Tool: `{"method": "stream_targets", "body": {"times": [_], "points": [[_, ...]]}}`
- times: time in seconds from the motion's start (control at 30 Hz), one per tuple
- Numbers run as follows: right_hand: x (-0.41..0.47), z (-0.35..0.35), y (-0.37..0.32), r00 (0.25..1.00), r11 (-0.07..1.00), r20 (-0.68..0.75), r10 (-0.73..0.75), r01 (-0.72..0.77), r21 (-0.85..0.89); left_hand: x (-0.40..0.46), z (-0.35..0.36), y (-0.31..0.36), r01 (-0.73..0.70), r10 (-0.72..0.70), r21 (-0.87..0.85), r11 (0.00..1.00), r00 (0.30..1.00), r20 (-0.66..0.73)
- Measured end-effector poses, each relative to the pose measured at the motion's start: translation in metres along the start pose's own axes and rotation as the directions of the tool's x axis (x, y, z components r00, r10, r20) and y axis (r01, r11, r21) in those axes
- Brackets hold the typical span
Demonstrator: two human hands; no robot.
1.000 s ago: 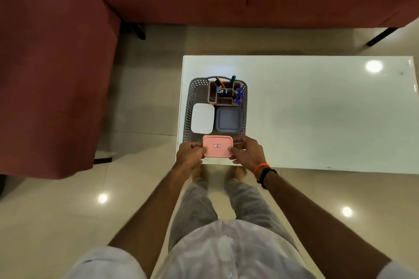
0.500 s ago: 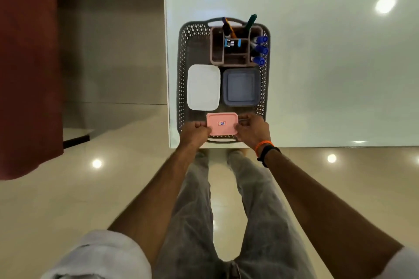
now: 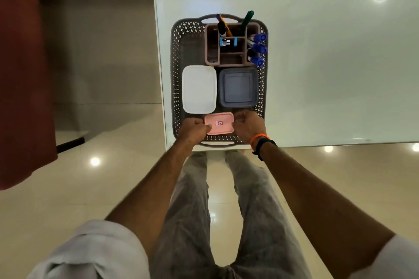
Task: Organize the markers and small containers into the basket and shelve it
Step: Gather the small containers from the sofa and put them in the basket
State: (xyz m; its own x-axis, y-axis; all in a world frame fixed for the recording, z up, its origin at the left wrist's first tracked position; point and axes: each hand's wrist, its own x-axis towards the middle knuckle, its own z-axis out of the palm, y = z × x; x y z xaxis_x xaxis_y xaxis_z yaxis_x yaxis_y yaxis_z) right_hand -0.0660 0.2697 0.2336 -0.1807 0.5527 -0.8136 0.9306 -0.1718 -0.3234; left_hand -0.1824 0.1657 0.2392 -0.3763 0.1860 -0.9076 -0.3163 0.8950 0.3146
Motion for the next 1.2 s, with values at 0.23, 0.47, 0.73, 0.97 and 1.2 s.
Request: {"method": "stream_targets", "body": {"times": [0.23,0.47,0.73,0.97,1.2], "points": [[-0.012,-0.036,-0.017,0.995,0.998,-0.097,-0.029,0.034,0.055,-0.022,-0.027,0.030,-0.074,0.073,-0.005,0.997,0.986,-0.147],[0.006,-0.070,-0.024,0.931,0.985,-0.364,-0.016,0.077,0.154,-0.013,-0.056,0.063,-0.101,0.104,0.030,0.994,0.876,-0.470],[0.052,-0.067,-0.018,0.983,0.997,-0.183,0.034,-0.019,0.081,0.037,-0.062,0.066,-0.053,0.104,0.175,0.983,0.948,-0.301],[0.063,-0.054,-0.017,0.972,0.999,-0.234,-0.027,0.031,0.015,0.053,-0.061,0.059,-0.050,0.124,0.239,0.970,0.943,-0.308],[0.035,-0.067,-0.018,0.966,0.998,-0.258,-0.033,0.045,0.041,0.026,-0.071,0.055,-0.109,0.165,0.203,0.973,0.944,-0.285]]}}
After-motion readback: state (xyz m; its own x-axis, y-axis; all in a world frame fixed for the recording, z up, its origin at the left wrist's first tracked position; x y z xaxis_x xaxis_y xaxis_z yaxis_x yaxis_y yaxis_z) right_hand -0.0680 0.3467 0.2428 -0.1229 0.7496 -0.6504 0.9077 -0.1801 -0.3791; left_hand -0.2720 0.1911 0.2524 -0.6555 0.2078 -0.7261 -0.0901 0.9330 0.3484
